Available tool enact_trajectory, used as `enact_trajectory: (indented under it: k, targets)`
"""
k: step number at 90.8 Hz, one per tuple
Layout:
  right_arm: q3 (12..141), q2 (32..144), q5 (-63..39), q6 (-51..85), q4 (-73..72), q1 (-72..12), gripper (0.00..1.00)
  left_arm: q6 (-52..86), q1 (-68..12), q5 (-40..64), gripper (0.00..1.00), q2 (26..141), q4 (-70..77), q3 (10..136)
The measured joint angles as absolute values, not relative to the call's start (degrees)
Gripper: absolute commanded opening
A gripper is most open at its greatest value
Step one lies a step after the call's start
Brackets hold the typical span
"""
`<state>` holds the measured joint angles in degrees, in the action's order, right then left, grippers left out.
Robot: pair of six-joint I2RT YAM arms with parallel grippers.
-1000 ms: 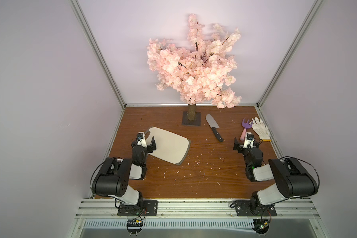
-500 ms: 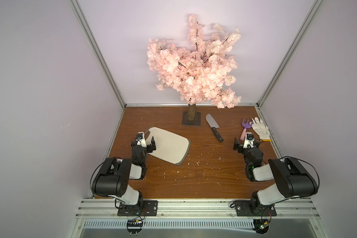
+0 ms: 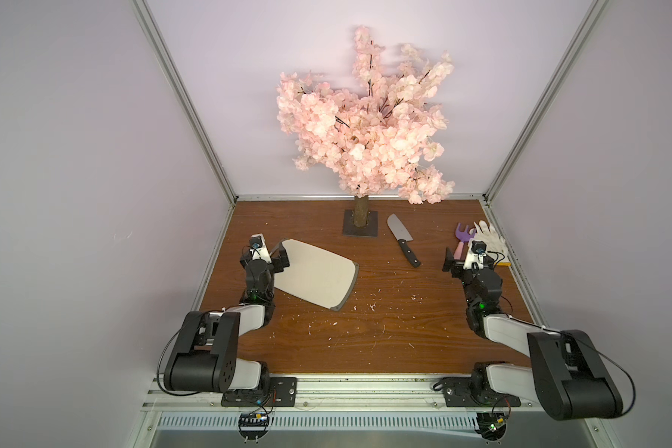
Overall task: Align the knife with the edge of the cutting board
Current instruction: Adjust the work surface at the center of the board.
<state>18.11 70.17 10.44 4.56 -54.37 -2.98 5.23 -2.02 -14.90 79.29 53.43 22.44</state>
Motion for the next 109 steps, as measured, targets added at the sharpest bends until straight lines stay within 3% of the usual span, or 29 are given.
enact_trajectory:
  k: [24,34,52,86,109]
  targets:
    - [32.0,65.7,8.7,14.3,-29.4,-3.0,1.00,20.9,-3.4,-28.8,0.99,74.8,29.1,36.0]
    - [34.6,64.8,5.0,16.3,-21.9,-3.0,0.99,25.8,-3.6,-30.9,0.99,74.5,19.3,43.5]
    - [35.9,62.6,-1.5,21.8,-12.1,-3.4,1.00,29.6,-3.9,-31.0,0.99,74.3,9.5,46.5]
    - [36.0,59.1,-3.9,29.9,-4.4,-14.7,1.00,29.0,0.4,-22.8,0.99,79.6,6.8,48.2]
    - [38.5,64.2,-1.9,33.4,-2.7,-23.8,1.00,26.3,2.0,-19.5,0.99,80.9,7.6,48.2]
